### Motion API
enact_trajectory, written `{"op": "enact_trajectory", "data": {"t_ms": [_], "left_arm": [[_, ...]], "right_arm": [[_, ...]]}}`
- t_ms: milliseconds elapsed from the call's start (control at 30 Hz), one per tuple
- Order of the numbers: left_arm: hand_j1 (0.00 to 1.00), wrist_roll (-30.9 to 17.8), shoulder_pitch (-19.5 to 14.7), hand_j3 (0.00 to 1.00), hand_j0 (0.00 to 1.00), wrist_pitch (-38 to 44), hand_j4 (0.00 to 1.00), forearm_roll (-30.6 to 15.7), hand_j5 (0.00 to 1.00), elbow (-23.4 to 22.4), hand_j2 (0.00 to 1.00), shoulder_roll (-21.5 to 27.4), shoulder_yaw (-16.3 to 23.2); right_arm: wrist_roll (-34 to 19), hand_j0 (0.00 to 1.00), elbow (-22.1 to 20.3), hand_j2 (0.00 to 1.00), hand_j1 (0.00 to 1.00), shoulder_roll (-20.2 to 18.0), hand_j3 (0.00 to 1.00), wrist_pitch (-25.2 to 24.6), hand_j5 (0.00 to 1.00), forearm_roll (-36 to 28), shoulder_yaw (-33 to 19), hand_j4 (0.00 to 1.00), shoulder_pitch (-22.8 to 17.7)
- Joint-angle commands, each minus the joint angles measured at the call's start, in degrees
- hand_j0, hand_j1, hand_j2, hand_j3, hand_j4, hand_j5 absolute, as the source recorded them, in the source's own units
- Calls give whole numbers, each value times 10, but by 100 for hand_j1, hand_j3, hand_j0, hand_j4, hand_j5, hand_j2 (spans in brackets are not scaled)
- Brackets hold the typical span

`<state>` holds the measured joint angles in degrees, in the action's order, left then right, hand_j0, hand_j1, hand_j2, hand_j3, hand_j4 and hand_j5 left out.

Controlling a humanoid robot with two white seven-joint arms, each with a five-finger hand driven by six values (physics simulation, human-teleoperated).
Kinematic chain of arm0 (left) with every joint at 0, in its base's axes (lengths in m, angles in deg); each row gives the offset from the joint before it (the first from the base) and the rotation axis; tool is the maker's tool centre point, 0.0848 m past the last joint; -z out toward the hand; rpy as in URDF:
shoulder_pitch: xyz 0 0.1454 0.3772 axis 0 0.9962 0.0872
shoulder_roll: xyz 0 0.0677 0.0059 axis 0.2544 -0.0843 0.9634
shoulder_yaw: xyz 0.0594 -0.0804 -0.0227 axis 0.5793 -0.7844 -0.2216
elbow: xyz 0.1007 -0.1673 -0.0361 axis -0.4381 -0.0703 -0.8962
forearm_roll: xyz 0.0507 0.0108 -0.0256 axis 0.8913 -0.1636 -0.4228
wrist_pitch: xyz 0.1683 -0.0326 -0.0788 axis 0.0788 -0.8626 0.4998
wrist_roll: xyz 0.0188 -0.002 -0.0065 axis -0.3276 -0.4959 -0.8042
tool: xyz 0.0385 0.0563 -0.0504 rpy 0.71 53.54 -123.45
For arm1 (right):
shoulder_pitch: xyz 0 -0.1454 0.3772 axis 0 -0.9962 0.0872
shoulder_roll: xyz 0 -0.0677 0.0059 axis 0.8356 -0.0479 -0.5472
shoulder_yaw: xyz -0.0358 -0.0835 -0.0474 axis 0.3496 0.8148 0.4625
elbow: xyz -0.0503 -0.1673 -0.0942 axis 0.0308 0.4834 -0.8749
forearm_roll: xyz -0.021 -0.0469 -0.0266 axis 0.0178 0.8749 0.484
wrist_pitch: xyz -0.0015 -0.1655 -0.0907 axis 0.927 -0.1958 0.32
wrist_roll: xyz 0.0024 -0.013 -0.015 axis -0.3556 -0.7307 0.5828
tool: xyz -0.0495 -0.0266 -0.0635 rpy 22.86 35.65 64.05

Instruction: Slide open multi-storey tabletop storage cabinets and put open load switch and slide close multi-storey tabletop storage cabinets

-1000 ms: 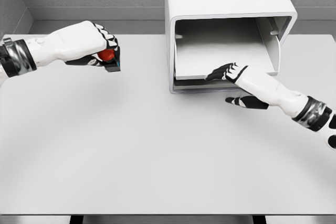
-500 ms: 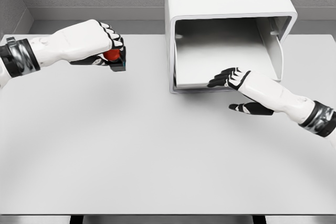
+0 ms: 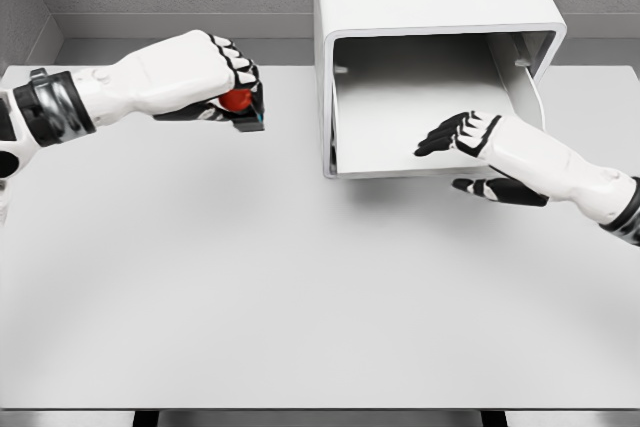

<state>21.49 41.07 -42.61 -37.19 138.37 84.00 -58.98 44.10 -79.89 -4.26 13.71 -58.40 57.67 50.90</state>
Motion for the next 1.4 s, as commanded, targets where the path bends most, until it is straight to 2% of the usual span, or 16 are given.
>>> {"op": "enact_trajectory", "data": {"t_ms": [0, 100, 300, 367, 433, 733, 833, 1000, 1367], "left_arm": [[41, 0, 0, 41, 41, 2, 41, -5, 41, 7, 41, -6, -2], [41, 0, -1, 41, 41, 2, 41, -5, 41, 12, 41, -16, -5], [41, 0, -6, 41, 41, 2, 41, -5, 41, 19, 41, -34, -5], [41, 0, -6, 41, 41, 2, 41, -5, 41, 19, 41, -35, -5], [41, 0, -7, 41, 41, 2, 41, -5, 41, 19, 41, -47, -6], [41, 0, -8, 41, 41, 2, 41, -5, 41, 27, 41, -89, -14], [41, 0, -11, 41, 41, 2, 41, -4, 41, 27, 41, -104, -15], [41, 0, -12, 41, 41, 2, 41, -1, 41, 27, 41, -130, -15], [42, 0, -12, 42, 42, 2, 42, 7, 42, 20, 42, -189, -10]], "right_arm": [[1, 69, -7, 69, 69, -20, 69, 0, 69, -13, -7, 69, 0], [1, 64, -7, 64, 64, -28, 64, 0, 64, -20, -17, 64, -2], [1, 63, -16, 63, 63, -40, 63, 0, 63, -37, -41, 63, -4], [1, 60, -16, 60, 60, -46, 60, 0, 60, -44, -53, 60, -4], [1, 52, -16, 52, 52, -48, 52, 0, 52, -44, -59, 52, -4], [3, 54, -16, 54, 54, -52, 54, 0, 54, -65, -95, 54, -22], [3, 55, -13, 55, 55, -56, 55, 0, 55, -78, -136, 55, -49], [2, 55, -9, 55, 55, -56, 55, 0, 55, -85, -140, 55, -56], [2, 57, 64, 57, 57, -56, 57, 0, 57, -87, -140, 57, -59]]}}
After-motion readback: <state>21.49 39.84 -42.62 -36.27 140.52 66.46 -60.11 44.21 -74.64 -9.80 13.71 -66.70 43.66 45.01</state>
